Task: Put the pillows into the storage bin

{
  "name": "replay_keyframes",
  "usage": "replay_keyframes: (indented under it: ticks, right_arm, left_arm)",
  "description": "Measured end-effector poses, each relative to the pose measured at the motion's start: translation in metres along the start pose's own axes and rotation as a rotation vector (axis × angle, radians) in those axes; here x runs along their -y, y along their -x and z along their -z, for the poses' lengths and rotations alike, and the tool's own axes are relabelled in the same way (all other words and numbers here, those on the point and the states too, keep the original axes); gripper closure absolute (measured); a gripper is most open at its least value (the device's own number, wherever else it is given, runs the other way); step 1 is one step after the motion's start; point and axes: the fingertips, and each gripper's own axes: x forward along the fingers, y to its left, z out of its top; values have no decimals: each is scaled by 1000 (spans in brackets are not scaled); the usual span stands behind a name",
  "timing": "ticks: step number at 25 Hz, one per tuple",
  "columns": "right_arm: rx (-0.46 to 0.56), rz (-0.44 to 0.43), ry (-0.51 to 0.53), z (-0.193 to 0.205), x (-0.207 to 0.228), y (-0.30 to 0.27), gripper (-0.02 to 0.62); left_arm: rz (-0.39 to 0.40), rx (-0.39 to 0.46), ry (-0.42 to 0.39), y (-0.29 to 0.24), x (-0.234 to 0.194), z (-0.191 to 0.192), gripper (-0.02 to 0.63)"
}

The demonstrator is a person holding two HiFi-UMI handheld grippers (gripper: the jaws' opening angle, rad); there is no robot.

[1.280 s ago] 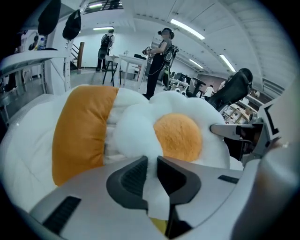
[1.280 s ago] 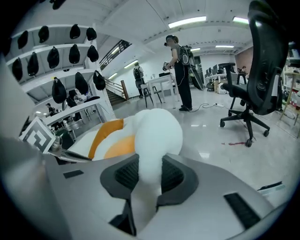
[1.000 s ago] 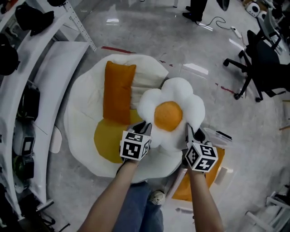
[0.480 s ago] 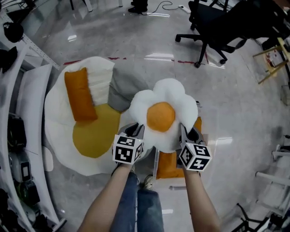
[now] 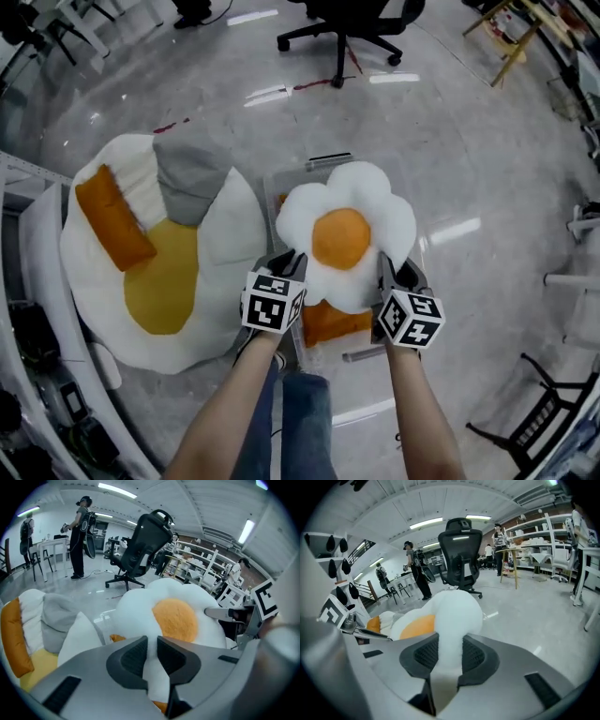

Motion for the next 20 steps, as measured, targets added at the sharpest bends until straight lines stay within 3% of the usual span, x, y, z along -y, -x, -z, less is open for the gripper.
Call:
replay_keyframes:
  ticks: [4,10,12,14,17,20]
  right_arm:
    - [-18,58,-71,42,45,11,494]
    - [-45,92,-133,90,75,17,485]
    - [-58,93,-160,103,83,14,439]
    - [-103,111,-197,122,92,12,360]
    - [-154,142,-228,142,102,19,350]
    - [-151,129,-239,146,100,28,334]
  left_arm:
    - [36,-58,-44,-32,34,27,532]
    - [50,-119,-88,-55,57,61,532]
    - [38,-143,-97,-62,57,71,531]
    - [18,-189,-89,-68,51,86,492]
    - [-14,-224,-54,-69,41,102,478]
    - [-17,-197,-17,-64,39,102,431]
